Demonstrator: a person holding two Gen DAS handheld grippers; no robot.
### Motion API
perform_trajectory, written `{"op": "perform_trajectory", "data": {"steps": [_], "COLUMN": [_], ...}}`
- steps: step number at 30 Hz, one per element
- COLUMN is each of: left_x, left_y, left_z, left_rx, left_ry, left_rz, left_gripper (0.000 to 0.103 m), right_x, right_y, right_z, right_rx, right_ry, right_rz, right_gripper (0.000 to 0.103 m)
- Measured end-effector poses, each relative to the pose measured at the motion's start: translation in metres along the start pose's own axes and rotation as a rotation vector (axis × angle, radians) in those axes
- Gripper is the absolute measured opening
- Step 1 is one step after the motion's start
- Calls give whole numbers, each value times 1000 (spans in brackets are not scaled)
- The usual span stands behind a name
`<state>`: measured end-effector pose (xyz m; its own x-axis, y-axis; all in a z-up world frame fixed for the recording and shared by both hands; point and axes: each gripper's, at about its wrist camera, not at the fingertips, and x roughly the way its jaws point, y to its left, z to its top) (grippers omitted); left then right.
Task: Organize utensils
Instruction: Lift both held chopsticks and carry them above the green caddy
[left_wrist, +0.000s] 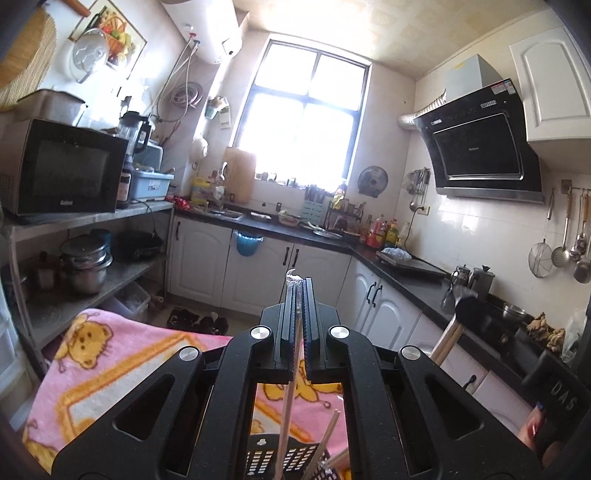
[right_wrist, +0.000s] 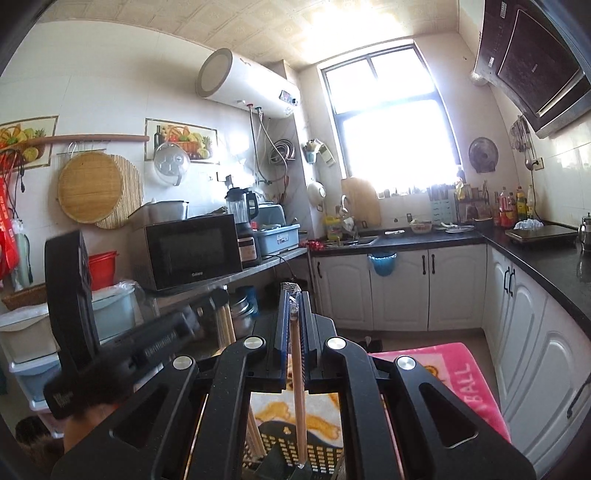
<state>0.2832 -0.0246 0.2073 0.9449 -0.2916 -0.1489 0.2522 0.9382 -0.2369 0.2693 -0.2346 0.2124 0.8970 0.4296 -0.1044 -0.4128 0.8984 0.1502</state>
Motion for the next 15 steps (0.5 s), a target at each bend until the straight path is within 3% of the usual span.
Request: {"op": "perform_trajectory", "data": {"steps": [15], "left_x": [22], "left_y": [7], "left_z": [-48], "left_rx": [15], "left_ry": [22], "left_rz": [45], "left_gripper": [1], "right_x": [36], "right_y": [-19], "right_z": [-46], "right_rx": [43], "right_ry": [89], "right_rz": [-18], "right_gripper": [6]}}
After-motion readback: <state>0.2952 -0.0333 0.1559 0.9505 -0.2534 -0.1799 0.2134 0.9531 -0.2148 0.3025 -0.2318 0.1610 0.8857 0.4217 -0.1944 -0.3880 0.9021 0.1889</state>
